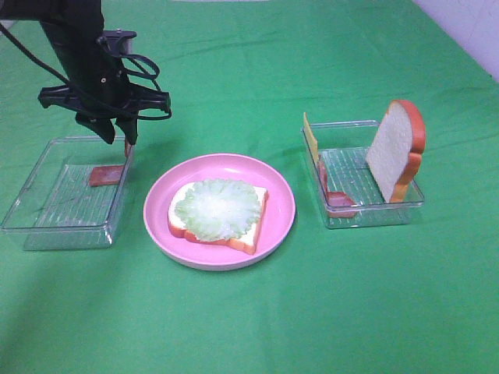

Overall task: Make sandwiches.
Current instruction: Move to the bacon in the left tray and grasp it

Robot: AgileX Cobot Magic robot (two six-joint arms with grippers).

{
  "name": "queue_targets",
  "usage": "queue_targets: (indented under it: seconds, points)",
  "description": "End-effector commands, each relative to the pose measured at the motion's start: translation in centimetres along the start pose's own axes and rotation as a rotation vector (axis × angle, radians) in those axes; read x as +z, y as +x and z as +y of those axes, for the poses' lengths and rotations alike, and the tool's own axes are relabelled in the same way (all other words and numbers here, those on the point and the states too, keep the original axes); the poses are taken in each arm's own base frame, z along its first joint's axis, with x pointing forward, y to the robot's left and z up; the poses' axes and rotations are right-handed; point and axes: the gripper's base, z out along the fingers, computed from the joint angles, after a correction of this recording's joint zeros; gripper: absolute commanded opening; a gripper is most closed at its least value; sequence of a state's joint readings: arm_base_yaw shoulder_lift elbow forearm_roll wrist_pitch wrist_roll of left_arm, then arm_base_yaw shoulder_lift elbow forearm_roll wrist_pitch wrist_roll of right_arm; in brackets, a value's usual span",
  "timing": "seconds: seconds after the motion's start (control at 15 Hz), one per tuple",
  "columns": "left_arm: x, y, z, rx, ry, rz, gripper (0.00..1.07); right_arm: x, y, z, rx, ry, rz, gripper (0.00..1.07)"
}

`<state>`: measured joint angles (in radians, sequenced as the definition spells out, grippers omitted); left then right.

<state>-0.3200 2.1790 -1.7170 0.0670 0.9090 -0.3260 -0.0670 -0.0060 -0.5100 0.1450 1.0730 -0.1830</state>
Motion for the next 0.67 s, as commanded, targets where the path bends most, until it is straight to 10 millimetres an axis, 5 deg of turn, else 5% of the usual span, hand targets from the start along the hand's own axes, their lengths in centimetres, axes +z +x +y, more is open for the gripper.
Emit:
queue_targets:
  seconds: [0.07, 0.27, 0.67]
  points:
    - [0.78, 0.06, 0.01, -0.002, -0.007, 0.009, 0.35, -0.10, 0.10, 0.04, -0.004, 0.008, -0.020, 0.79]
    - [0.87, 0.02, -0.01, -0.002, -0.005, 0.005, 0.31, -0.10, 0.10, 0.04, -0.004, 0.008, -0.020, 0.79]
    - [0.87, -0.12, -0.05, -0.001, 0.000, -0.011, 0.00, -0.10, 0.10, 0.04, -0.004, 0.008, -0.020, 0.79]
